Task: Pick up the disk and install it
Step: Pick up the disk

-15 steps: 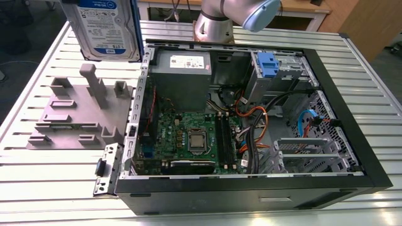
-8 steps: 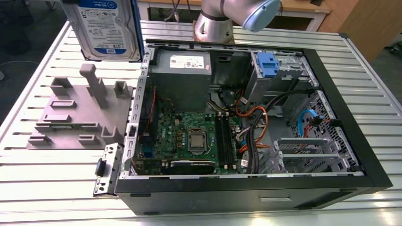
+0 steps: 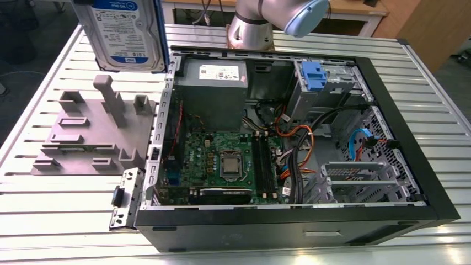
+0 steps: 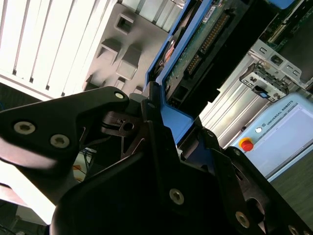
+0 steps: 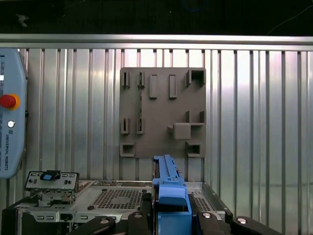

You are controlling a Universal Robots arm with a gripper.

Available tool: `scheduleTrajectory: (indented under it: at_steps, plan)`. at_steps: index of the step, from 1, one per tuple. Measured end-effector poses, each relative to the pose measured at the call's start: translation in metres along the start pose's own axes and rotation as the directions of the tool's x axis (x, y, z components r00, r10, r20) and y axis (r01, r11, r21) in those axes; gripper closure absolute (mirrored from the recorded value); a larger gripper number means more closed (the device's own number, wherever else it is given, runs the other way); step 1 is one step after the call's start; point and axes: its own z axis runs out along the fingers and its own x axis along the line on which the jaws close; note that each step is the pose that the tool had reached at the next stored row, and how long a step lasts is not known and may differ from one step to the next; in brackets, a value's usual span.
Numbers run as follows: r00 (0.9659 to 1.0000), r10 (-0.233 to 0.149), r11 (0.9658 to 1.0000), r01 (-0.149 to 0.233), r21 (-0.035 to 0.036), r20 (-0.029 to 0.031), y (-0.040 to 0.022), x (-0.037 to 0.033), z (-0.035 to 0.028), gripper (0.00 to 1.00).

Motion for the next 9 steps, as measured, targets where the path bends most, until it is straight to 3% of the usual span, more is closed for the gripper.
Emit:
scheduleTrajectory:
  at_steps: [9]
  plan:
    - [1.0000,0.000,1.0000,0.000,-0.0001,-0.0001,-0.0033,0.0000,-0.0001,0.64]
